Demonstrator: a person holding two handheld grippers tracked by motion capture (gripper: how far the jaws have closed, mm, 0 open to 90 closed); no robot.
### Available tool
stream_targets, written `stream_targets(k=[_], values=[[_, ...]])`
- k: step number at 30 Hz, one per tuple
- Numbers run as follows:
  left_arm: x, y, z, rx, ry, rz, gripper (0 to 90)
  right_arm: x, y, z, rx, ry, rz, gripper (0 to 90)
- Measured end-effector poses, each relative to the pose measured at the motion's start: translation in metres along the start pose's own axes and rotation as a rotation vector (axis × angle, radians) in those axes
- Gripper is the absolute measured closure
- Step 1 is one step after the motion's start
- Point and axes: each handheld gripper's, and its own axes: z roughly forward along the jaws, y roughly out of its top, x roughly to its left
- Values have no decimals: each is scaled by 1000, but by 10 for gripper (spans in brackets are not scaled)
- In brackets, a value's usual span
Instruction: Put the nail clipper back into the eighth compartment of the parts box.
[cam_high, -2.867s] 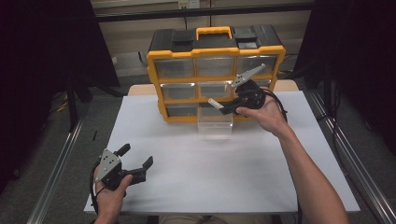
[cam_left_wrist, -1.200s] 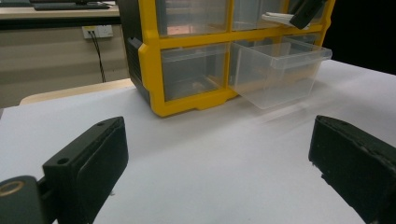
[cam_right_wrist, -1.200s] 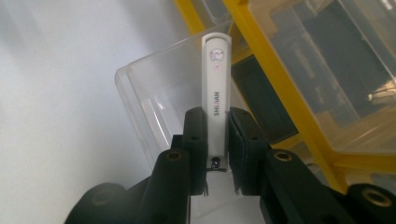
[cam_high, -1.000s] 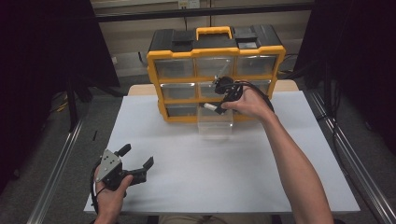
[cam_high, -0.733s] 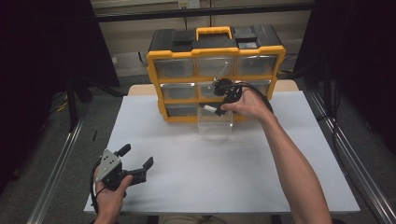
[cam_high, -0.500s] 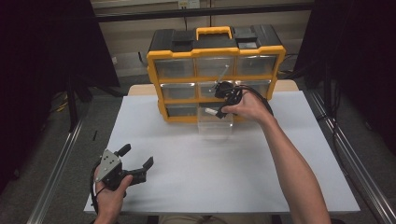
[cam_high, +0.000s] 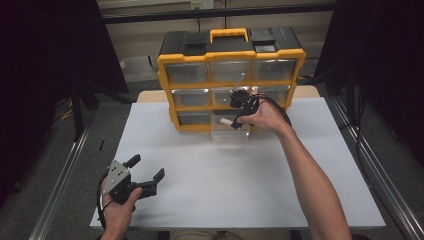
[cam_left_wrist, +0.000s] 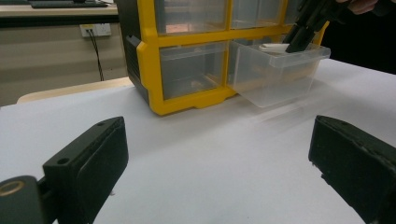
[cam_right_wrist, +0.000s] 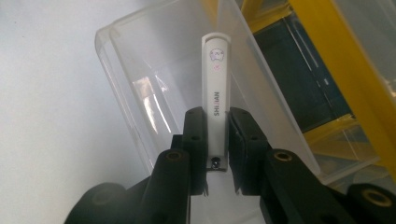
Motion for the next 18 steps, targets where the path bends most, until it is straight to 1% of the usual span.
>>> stream_targets(k=[1, 2, 3, 4, 5, 8, 9, 10, 12, 13, 15, 16, 17, 18], values=[[0, 0, 0, 0, 0, 0, 47, 0, 0, 1, -3, 5, -5, 775], [0, 0, 0, 0, -2, 2, 47, 0, -1, 2, 1, 8, 6, 775], [0, 0, 0, 1, -1, 4, 47, 0, -1, 2, 1, 8, 6, 775], [0, 0, 0, 0, -1, 3, 47, -1, -1, 5, -1, 1, 19, 775], [0, 0, 0, 2, 1, 11, 47, -2, -2, 6, 1, 3, 16, 775], [0, 0, 0, 0, 1, 6, 47, -2, -2, 8, 4, 6, 24, 775], [1, 0, 0, 2, 0, 4, 47, -3, -3, 9, 1, -1, 25, 775], [1, 0, 1, 0, -5, 1, 47, -2, -3, 9, -4, 15, 33, 775], [1, -1, 1, -1, -6, 1, 47, -2, -4, 10, 1, 14, 36, 775], [1, -1, 1, -2, -8, 4, 48, -3, -4, 10, 11, 10, 29, 775], [1, 0, 1, 3, -3, 7, 48, -3, -4, 12, 10, 3, 28, 775], [1, 0, 1, 6, -7, 4, 48, -2, -4, 12, 9, 17, 38, 775], [1, -1, 1, 7, -4, 4, 48, -2, -4, 13, 11, 24, 31, 775], [1, -1, 1, 6, 3, 7, 47, -2, -4, 13, 18, 10, 40, 774]])
